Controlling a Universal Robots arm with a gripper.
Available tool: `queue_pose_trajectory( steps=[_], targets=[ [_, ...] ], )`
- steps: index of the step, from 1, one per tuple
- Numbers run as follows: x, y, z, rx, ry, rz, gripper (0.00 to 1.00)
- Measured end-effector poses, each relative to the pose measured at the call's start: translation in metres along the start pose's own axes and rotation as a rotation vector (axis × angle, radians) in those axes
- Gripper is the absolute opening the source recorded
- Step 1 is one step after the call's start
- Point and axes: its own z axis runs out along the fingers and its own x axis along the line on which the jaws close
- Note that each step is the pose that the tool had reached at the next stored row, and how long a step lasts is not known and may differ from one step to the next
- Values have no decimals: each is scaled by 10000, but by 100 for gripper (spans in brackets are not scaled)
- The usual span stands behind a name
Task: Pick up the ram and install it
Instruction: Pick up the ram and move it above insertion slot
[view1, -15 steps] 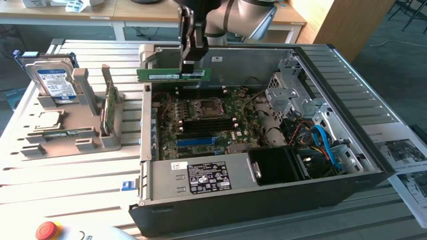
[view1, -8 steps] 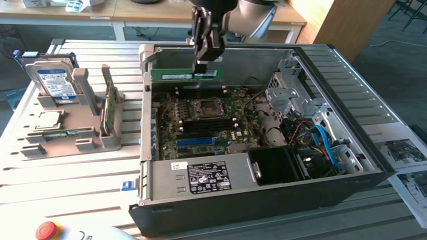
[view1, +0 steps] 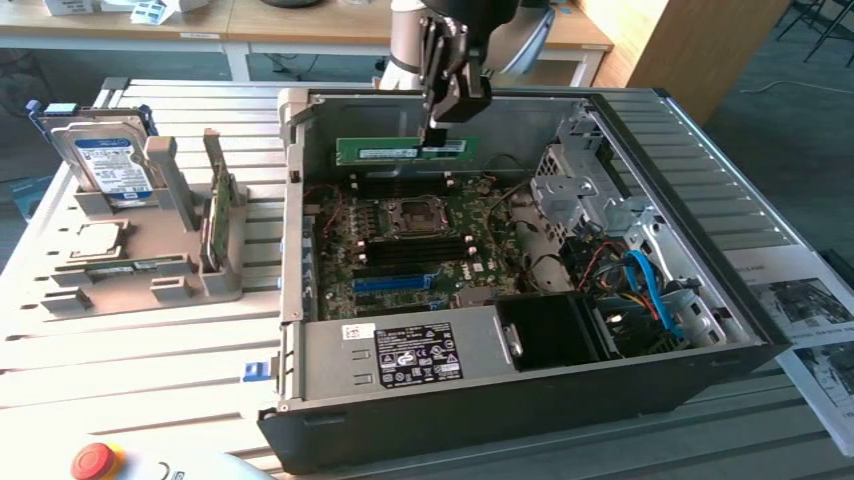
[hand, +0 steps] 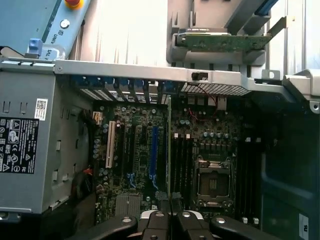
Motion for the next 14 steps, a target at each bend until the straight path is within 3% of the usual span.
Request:
queue_pose_trajectory(
  steps=[8,14],
  targets=[
    [21,-313,-26,-1,1,-1,12],
    [23,-362,-30,0,0,1,12]
  ],
)
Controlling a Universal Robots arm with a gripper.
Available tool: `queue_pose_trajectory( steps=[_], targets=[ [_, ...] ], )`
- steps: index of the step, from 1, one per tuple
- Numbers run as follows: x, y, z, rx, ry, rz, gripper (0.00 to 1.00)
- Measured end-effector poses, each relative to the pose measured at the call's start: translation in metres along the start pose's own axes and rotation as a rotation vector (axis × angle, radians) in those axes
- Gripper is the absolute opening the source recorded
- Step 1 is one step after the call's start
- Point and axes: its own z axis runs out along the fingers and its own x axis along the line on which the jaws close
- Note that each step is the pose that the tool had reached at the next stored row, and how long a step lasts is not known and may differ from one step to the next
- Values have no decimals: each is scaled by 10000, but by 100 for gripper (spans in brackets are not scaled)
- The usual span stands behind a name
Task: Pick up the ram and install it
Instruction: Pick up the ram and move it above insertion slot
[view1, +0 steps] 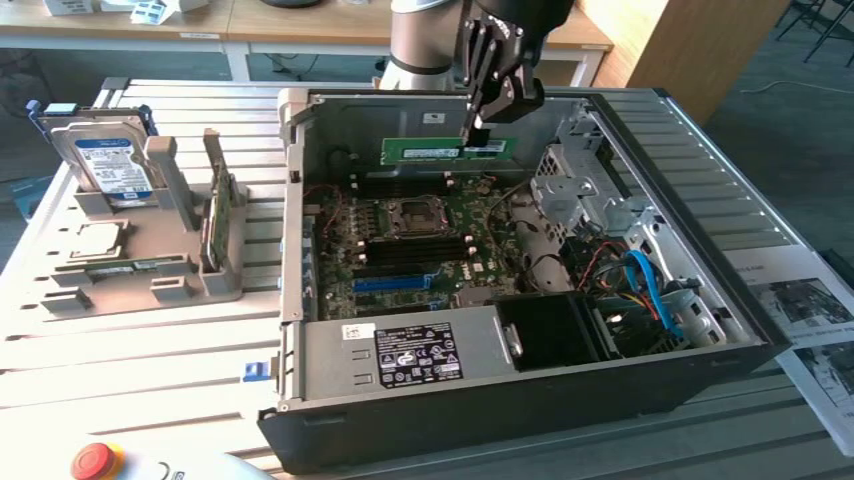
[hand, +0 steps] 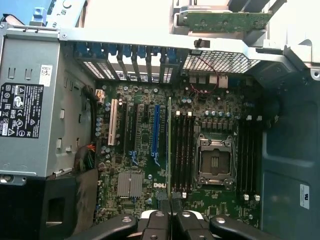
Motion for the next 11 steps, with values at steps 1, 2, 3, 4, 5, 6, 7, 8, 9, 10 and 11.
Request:
queue_pose_trajectory(
  steps=[1,2,3,4,5,6,7,8,9,10,11],
  targets=[
    [0,0,0,0,0,0,12],
    [0,0,0,0,0,0,12],
    [0,0,0,0,0,-1,12],
    [0,0,0,0,-1,-1,12],
    [0,0,0,0,0,-1,12],
    [0,-1,0,1,0,-1,12],
    [0,-1,1,0,-1,-1,12],
    [-1,-1,3,1,-3,-1,12],
    [-4,-2,4,0,-2,-3,12],
    [-10,-2,4,-1,1,-2,12],
    [-18,-2,6,0,0,-1,12]
  ],
)
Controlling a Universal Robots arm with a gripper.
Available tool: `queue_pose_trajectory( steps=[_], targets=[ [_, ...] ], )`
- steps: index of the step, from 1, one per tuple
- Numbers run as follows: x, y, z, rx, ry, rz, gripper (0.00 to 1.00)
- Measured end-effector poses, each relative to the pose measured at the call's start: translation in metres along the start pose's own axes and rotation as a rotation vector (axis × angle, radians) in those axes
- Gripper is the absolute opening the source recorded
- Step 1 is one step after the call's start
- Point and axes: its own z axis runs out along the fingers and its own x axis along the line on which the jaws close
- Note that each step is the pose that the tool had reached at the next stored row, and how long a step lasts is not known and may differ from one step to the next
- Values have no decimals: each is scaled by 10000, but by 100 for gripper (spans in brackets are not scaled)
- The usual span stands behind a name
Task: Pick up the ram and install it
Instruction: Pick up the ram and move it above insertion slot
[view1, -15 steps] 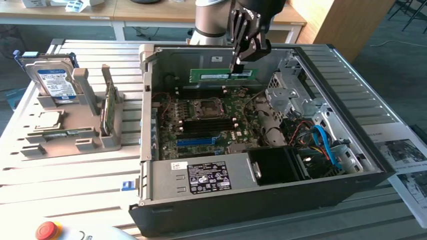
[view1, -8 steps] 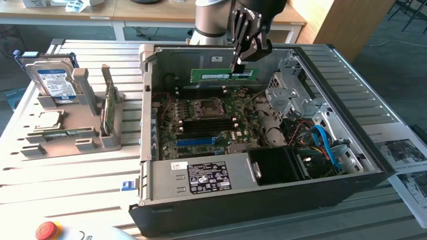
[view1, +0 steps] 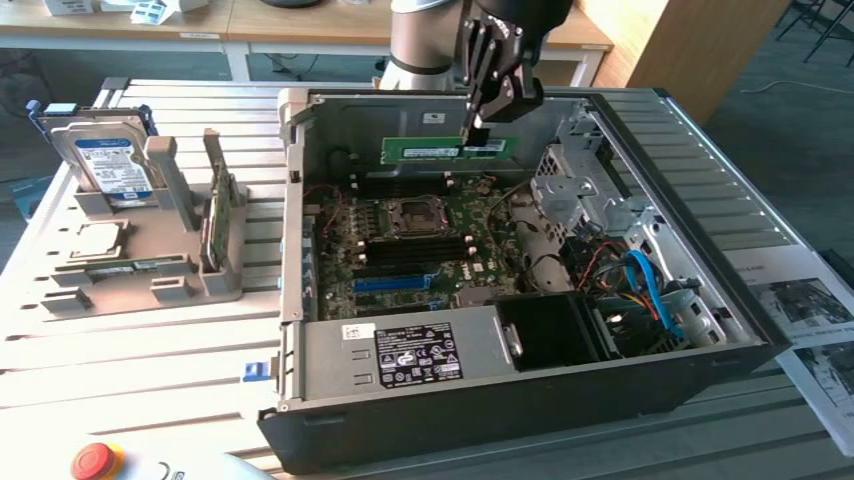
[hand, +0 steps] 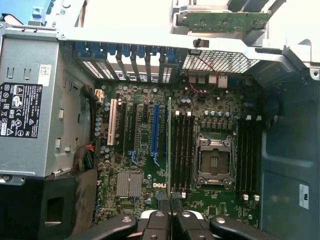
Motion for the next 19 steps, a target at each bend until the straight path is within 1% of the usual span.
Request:
queue_pose_trajectory(
  steps=[4,19],
  targets=[
    [-59,-5,10,0,0,0,12],
    [-384,-37,55,0,0,0,12]
  ],
)
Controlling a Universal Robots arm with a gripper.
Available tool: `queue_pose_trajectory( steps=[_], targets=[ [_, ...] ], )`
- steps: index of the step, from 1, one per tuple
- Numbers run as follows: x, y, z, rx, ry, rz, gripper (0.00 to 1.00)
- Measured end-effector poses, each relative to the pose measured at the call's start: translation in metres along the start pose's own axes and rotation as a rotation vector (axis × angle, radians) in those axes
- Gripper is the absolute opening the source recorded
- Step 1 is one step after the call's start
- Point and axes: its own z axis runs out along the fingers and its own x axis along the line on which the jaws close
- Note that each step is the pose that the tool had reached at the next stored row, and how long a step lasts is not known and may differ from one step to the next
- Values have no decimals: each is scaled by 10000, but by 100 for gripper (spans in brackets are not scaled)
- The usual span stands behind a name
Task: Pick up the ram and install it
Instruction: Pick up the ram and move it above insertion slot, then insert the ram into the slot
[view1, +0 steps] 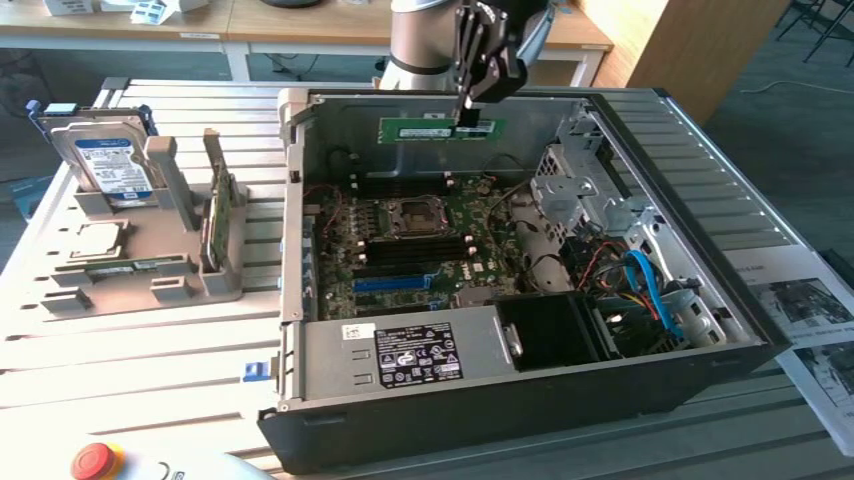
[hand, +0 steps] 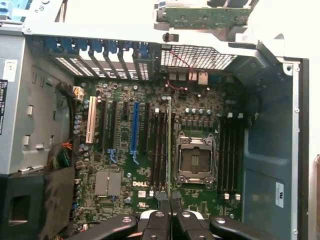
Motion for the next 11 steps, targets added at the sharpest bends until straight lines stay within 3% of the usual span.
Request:
queue_pose_trajectory(
  steps=[11],
  targets=[
    [-40,-3,5,1,-1,0,12]
  ],
)
